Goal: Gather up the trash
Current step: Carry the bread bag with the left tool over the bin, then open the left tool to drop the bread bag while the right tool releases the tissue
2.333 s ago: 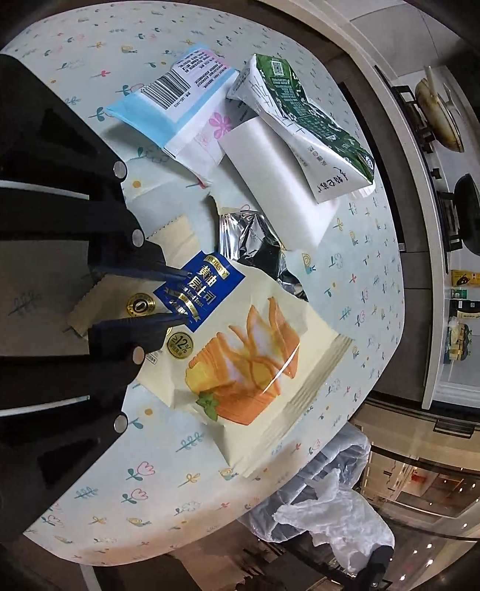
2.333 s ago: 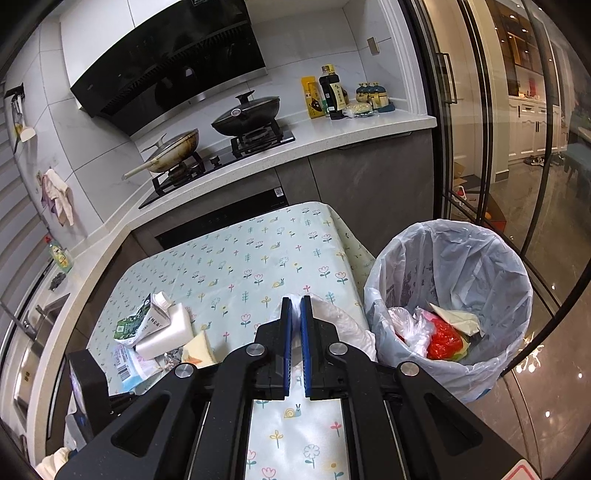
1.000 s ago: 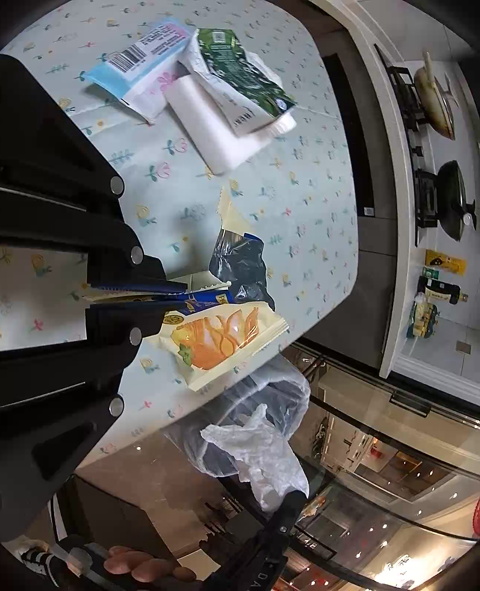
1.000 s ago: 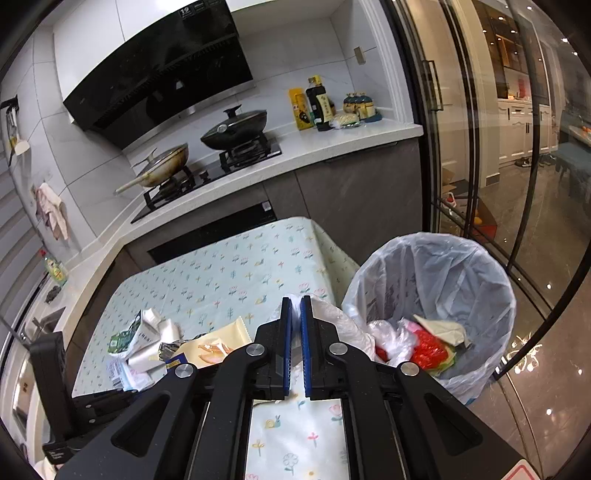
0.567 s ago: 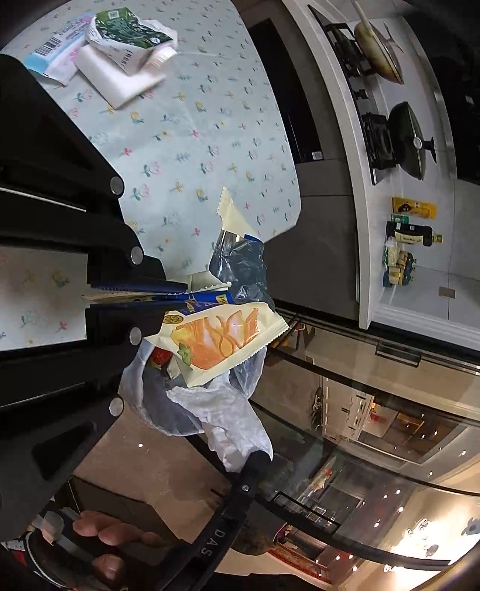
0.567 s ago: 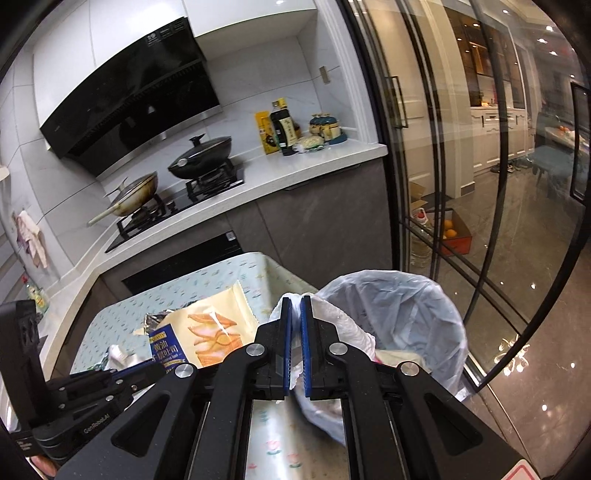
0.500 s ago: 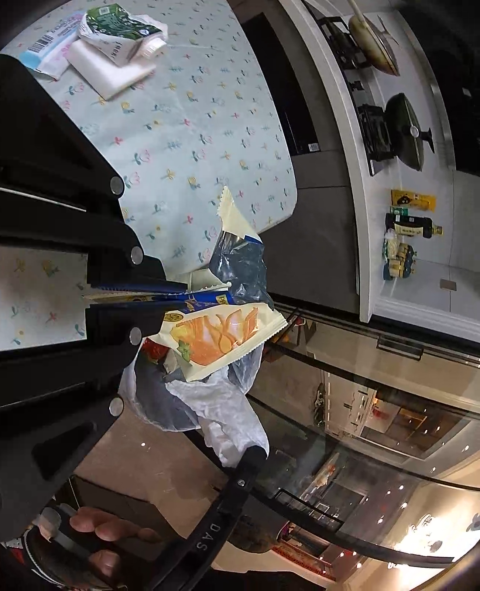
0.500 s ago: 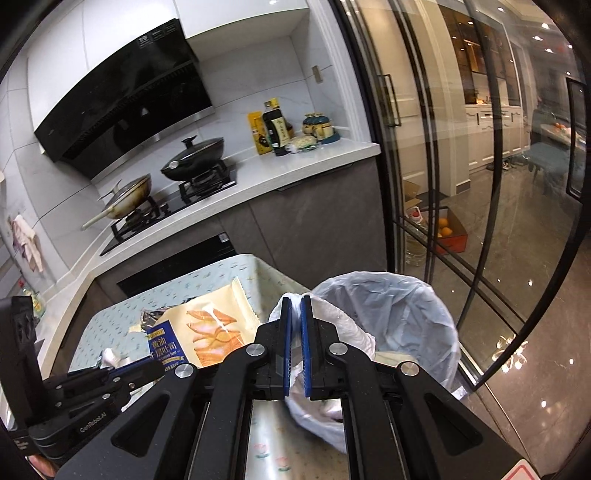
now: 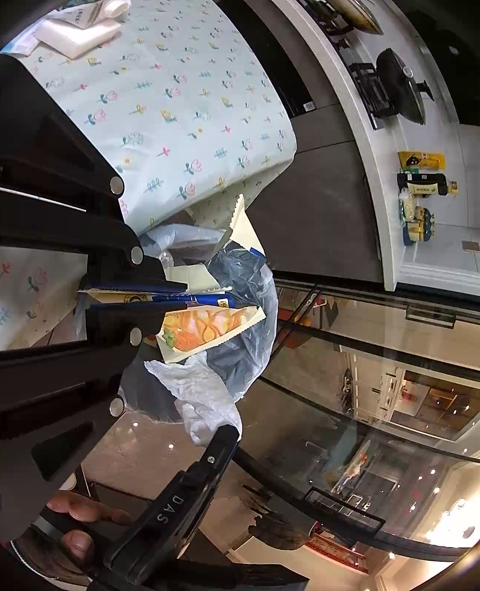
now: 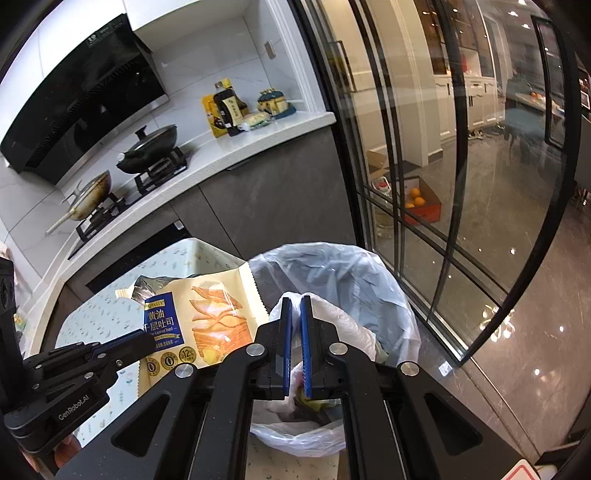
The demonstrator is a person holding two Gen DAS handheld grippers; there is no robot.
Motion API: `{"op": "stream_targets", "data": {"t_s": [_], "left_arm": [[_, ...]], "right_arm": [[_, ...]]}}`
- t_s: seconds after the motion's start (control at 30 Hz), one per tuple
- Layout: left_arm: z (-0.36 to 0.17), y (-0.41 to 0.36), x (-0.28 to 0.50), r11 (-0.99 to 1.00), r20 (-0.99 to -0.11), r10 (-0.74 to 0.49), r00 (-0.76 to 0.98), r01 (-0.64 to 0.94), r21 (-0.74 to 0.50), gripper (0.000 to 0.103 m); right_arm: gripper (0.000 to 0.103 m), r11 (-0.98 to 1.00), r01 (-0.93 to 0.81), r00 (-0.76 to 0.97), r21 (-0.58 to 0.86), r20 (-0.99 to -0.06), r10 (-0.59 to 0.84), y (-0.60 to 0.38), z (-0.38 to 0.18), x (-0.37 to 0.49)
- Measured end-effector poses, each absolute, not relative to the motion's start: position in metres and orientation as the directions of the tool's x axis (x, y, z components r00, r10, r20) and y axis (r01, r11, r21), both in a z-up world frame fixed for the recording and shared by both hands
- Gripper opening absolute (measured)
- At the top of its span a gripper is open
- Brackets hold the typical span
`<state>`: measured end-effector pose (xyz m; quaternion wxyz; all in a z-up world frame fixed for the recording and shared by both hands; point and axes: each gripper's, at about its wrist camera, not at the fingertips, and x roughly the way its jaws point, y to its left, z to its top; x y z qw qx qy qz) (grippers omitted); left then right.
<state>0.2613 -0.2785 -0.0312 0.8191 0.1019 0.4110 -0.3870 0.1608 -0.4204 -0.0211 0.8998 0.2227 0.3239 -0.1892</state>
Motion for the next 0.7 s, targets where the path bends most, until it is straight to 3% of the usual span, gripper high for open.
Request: {"op": "stream_targets", "data": {"t_s": [0.17, 0.23, 0.27, 0.43, 0.7], "left_arm": [[-0.035, -0.293, 0.259, 0.680, -0.757, -0.537, 0.373, 0.722, -0.127, 0.009], [-0.033, -0.296, 0.257, 0.686, -0.750, -0.534, 0.389, 0.718, -0.116, 0.013], [-0.032, -0.296, 0.256, 0.688, -0.748, -0.534, 0.395, 0.718, -0.111, 0.015], [-0.021, -0.293, 0.251, 0.704, -0.726, -0.532, 0.436, 0.704, -0.093, 0.050], [0.006, -0.274, 0.238, 0.716, -0.689, -0.544, 0.479, 0.693, -0.084, 0.058]], "right_arm": [[0.014, 0.816, 0.506, 0.707, 0.281, -0.678, -0.204, -0.427, -0.030, 0.158], [0.030, 0.814, 0.510, 0.711, 0.278, -0.669, -0.217, -0.427, -0.026, 0.157], [0.033, 0.814, 0.512, 0.715, 0.275, -0.661, -0.227, -0.426, -0.023, 0.155], [0.040, 0.818, 0.502, 0.737, 0.280, -0.633, -0.236, -0.420, -0.008, 0.149], [0.049, 0.838, 0.476, 0.769, 0.269, -0.590, -0.247, -0.395, 0.022, 0.135]]}}
